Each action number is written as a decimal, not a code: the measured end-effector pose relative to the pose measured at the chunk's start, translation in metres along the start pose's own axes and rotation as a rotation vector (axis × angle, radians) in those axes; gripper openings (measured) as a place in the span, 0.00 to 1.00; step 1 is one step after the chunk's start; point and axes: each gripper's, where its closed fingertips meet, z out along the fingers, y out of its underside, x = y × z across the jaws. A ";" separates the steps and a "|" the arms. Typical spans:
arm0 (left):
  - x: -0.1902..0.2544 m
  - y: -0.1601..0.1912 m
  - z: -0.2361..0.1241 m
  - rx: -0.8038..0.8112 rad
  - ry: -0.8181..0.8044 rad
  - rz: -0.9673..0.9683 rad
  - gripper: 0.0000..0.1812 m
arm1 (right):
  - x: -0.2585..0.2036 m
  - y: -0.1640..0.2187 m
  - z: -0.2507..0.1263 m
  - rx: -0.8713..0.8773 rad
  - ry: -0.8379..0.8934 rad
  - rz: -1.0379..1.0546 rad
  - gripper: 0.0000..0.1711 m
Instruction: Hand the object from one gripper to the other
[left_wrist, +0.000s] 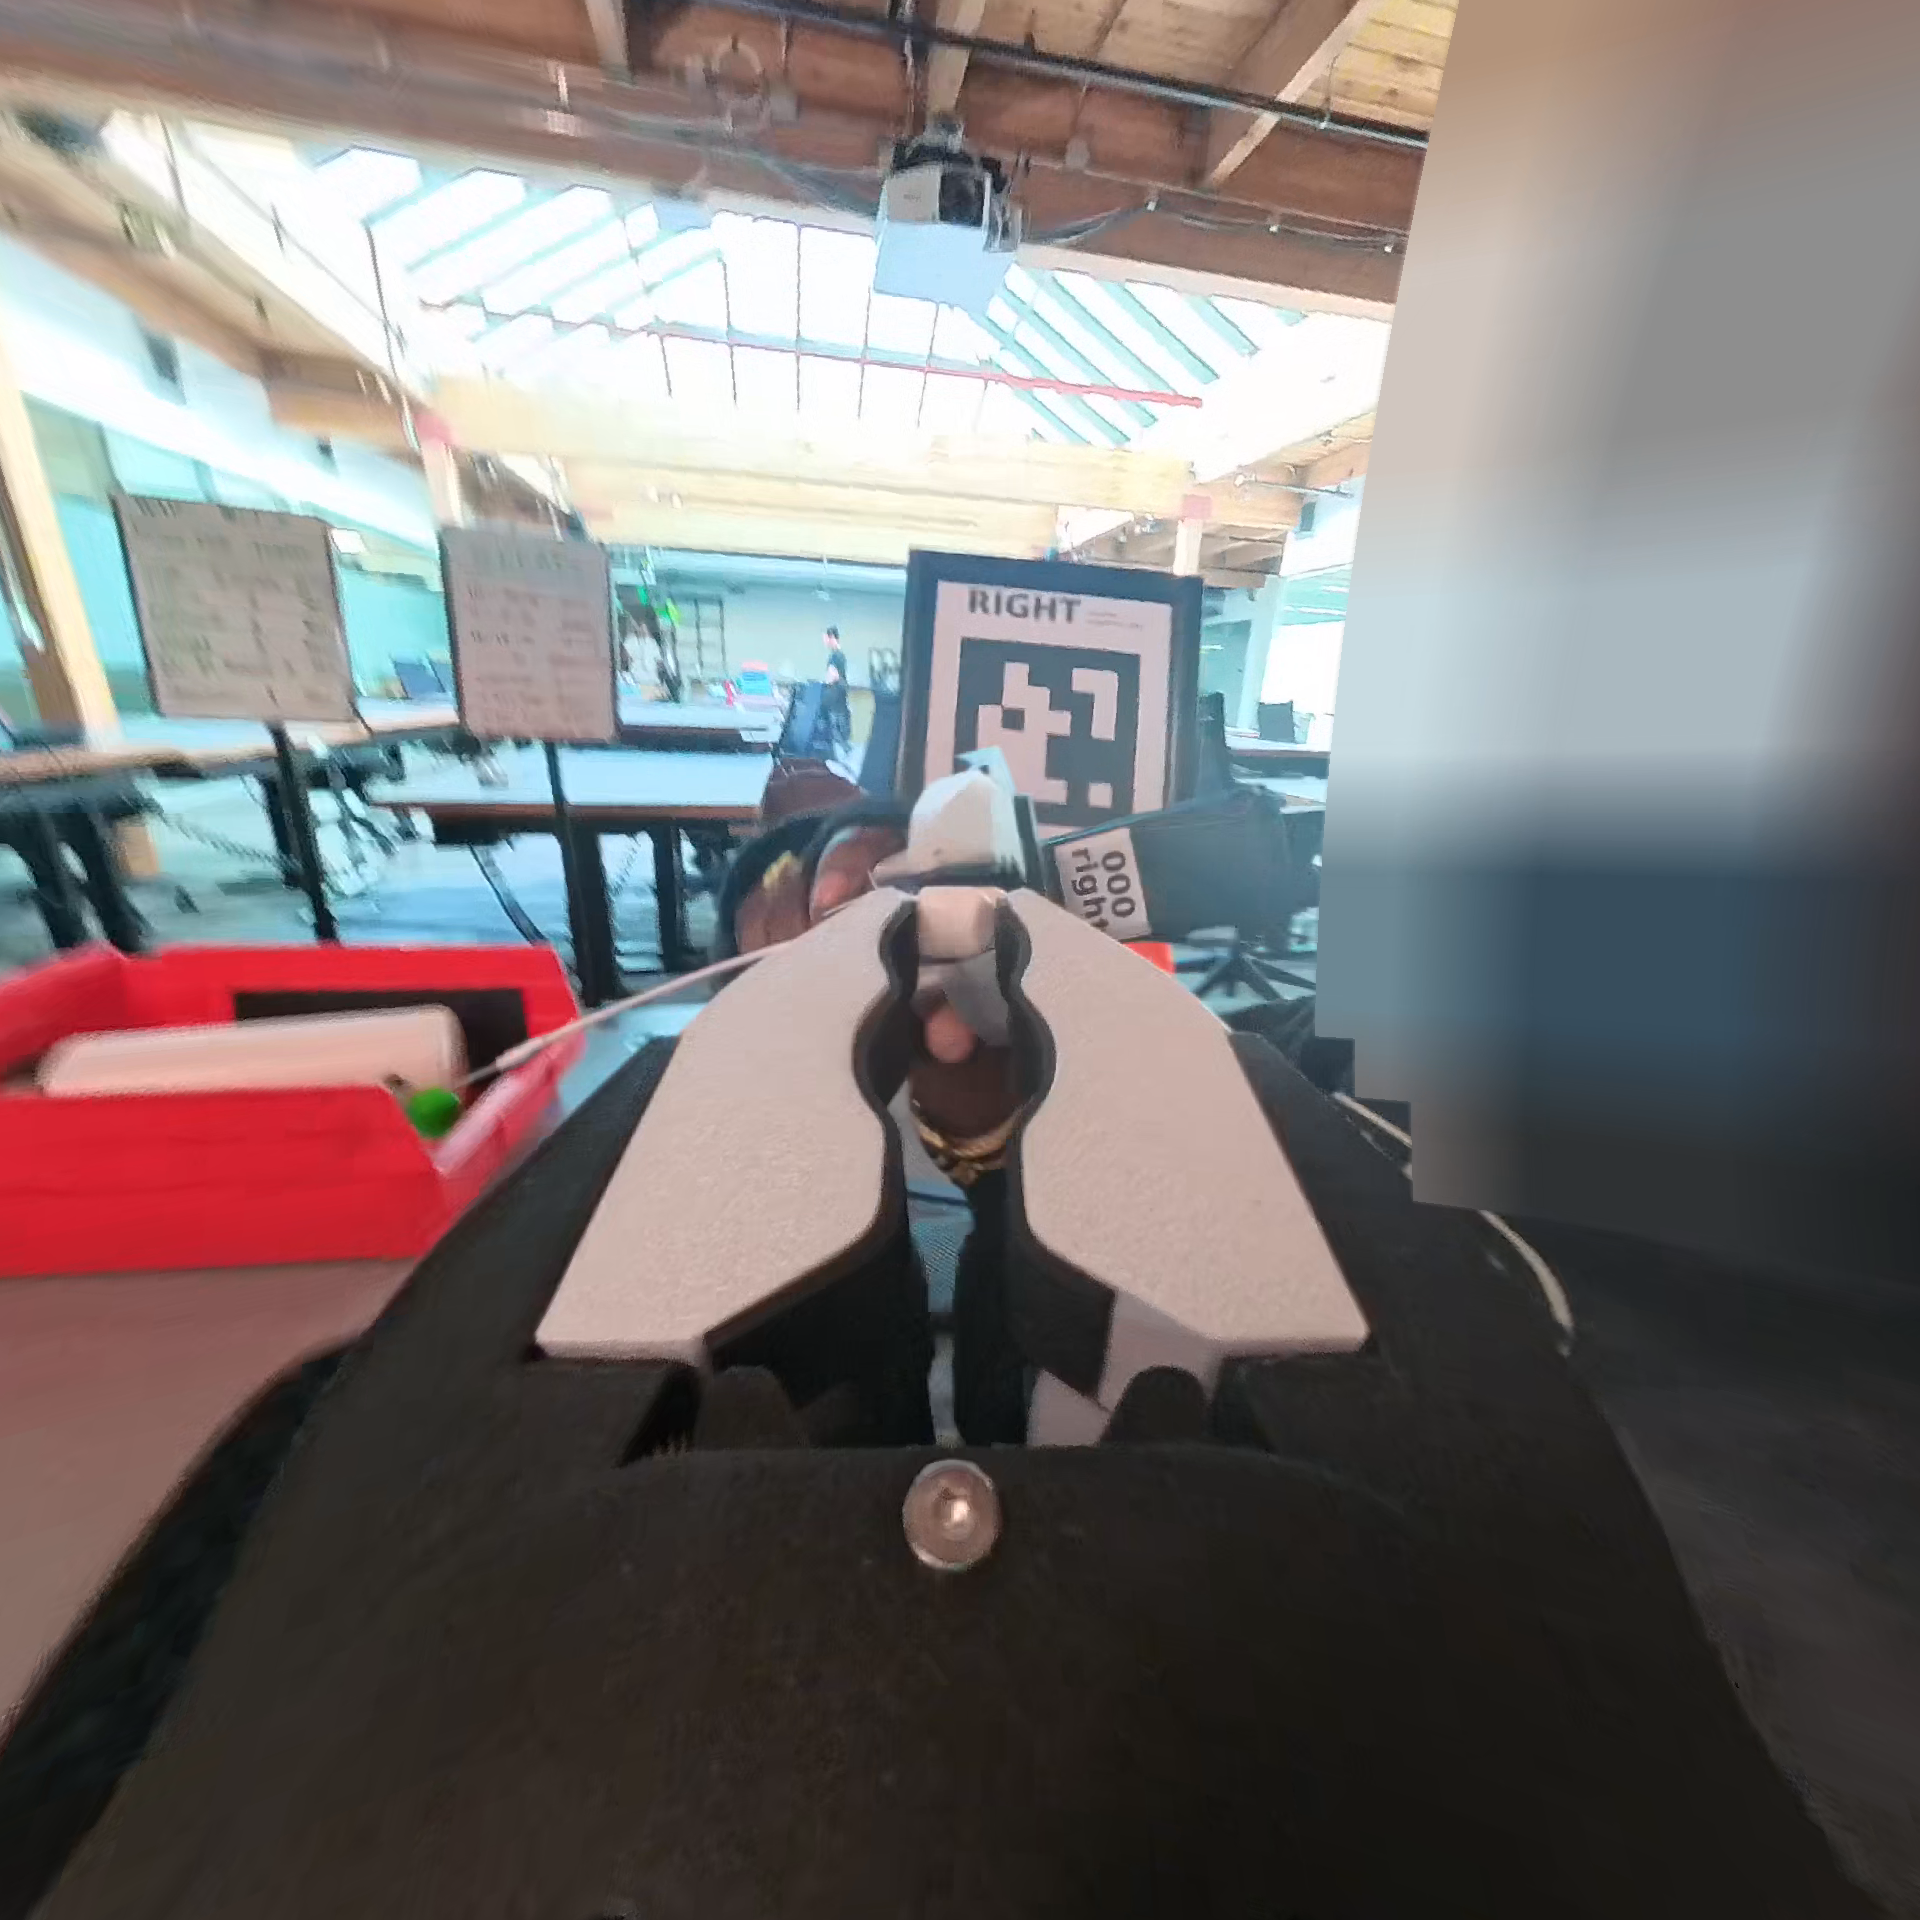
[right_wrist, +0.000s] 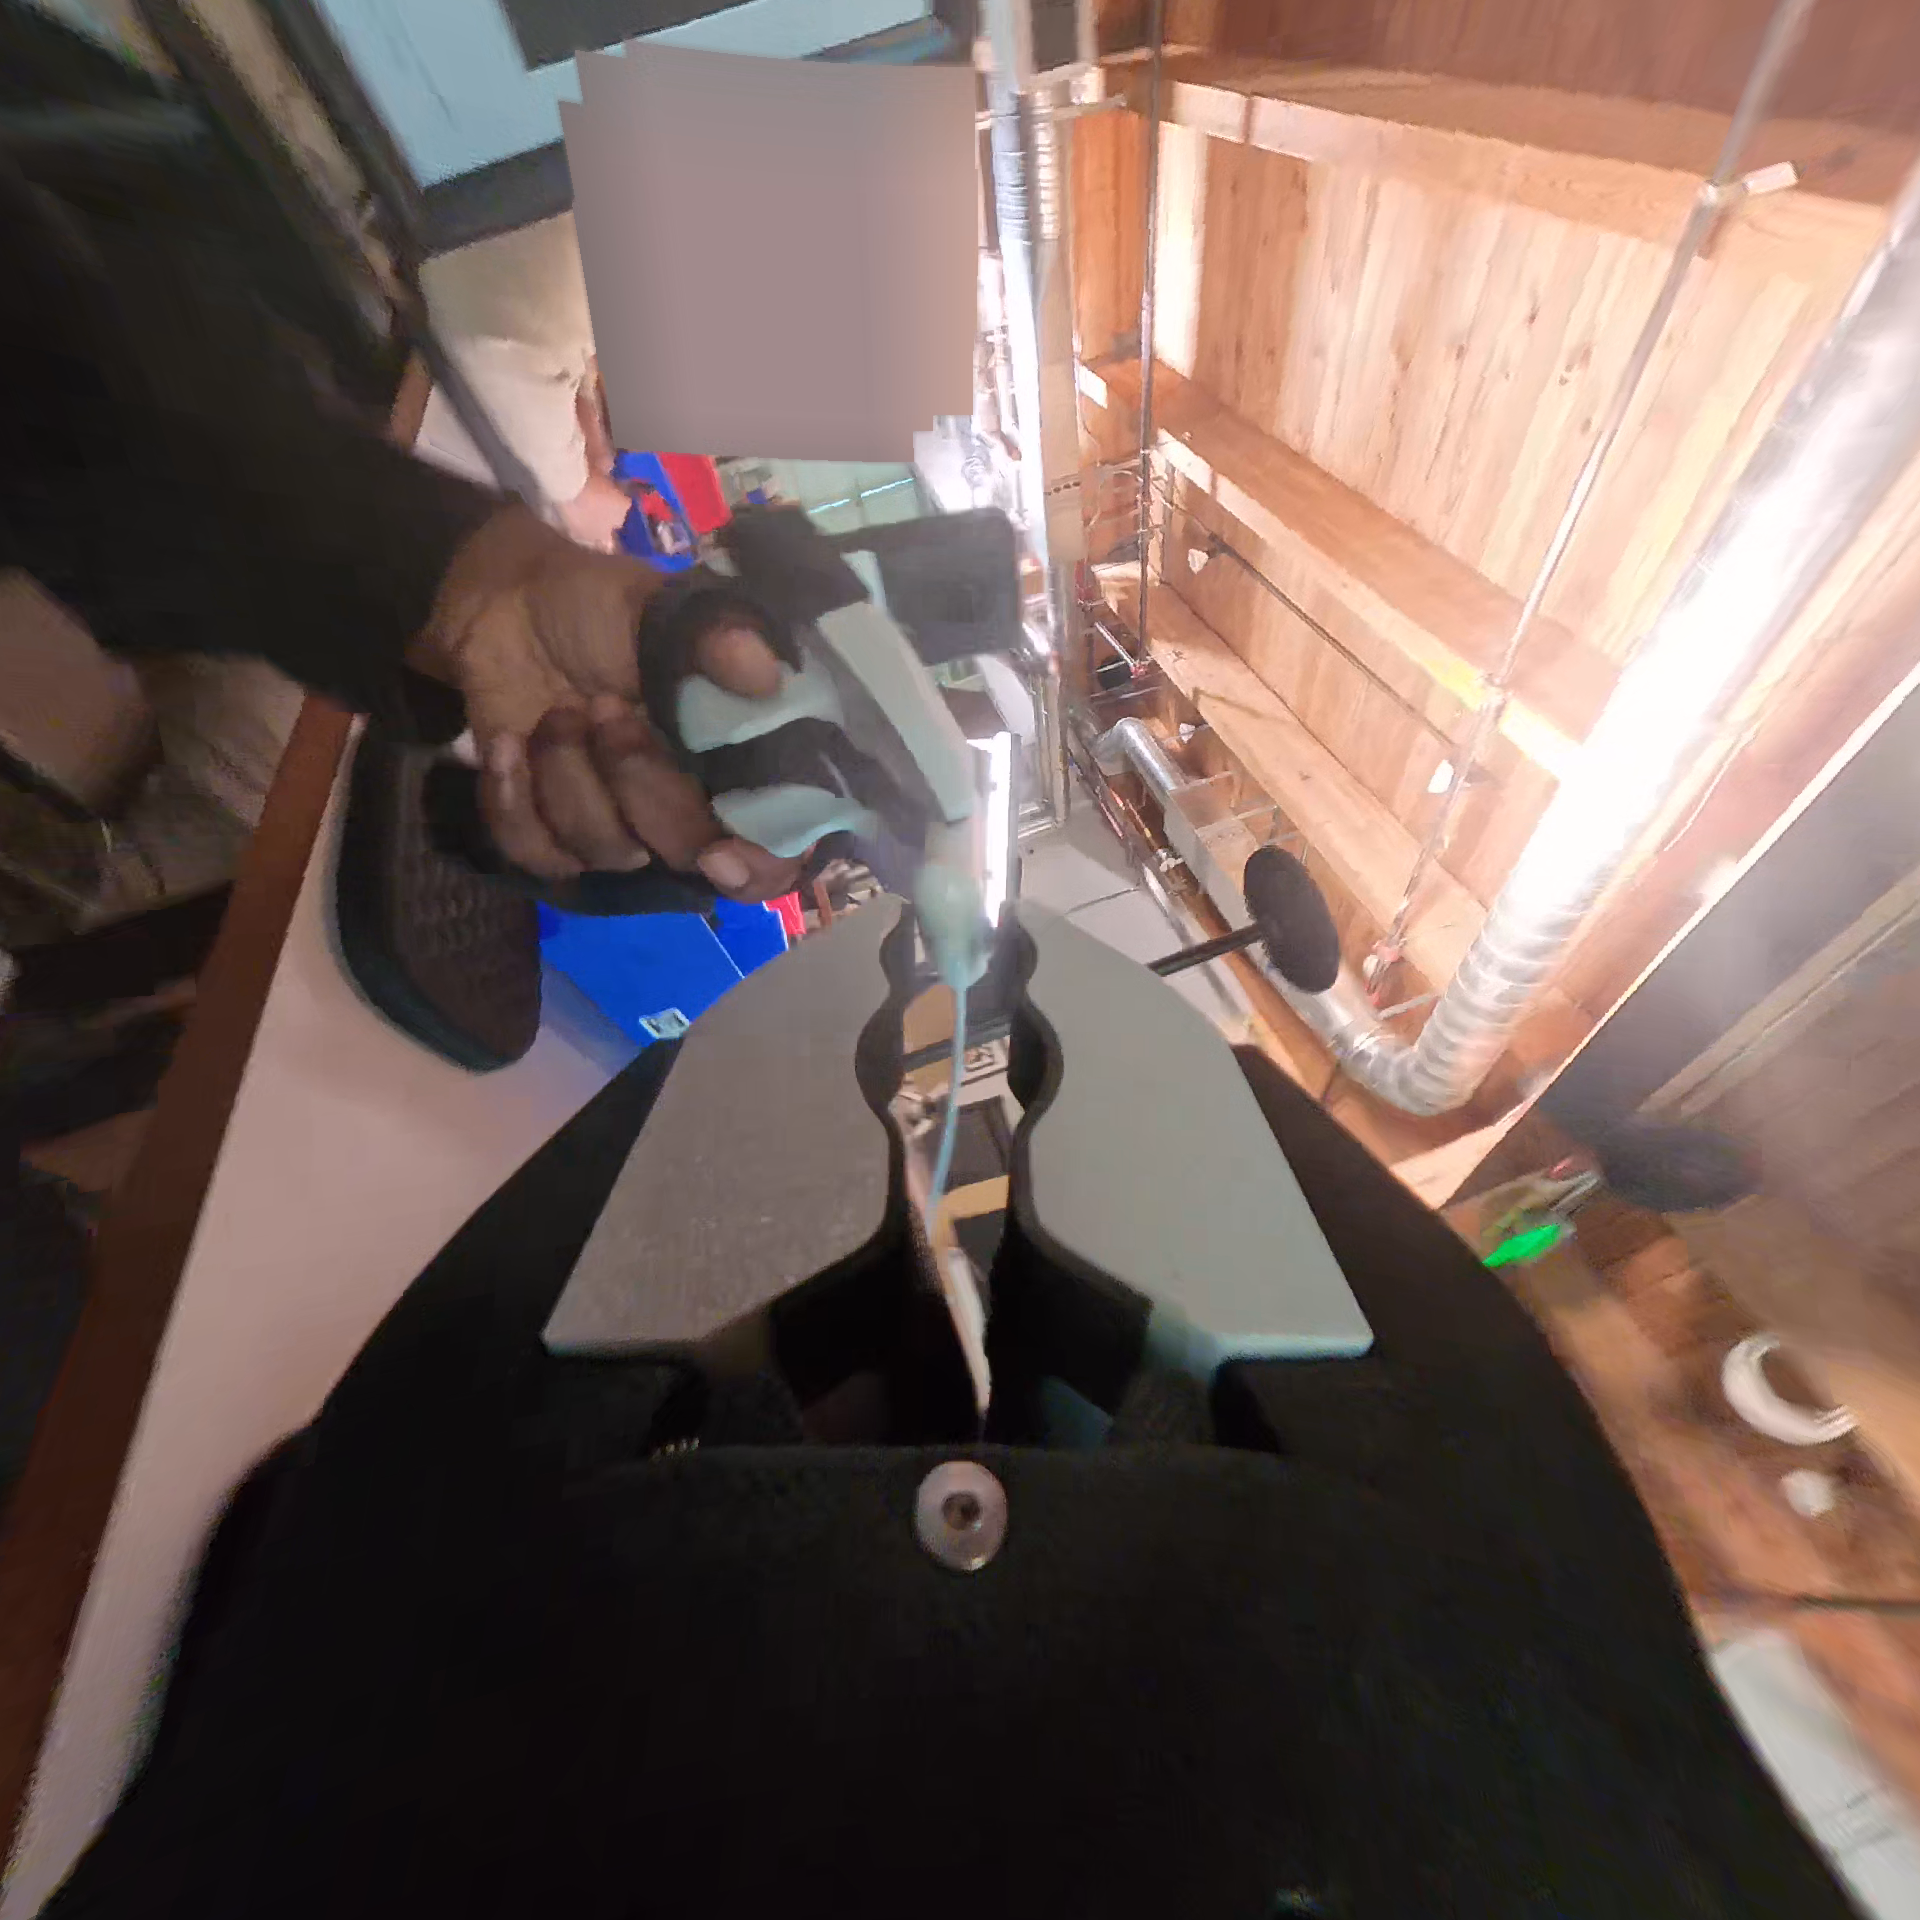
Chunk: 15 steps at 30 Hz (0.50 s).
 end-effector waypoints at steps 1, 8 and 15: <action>0.001 -0.005 -0.001 0.032 -0.008 0.060 0.08 | 0.004 0.001 0.000 0.005 0.012 0.089 0.09; 0.002 -0.021 -0.010 0.098 -0.098 0.350 0.08 | 0.033 0.006 -0.005 0.197 -0.135 1.261 0.19; 0.000 -0.011 -0.005 0.032 -0.126 0.497 0.08 | 0.009 0.000 0.006 0.291 -0.485 1.853 0.22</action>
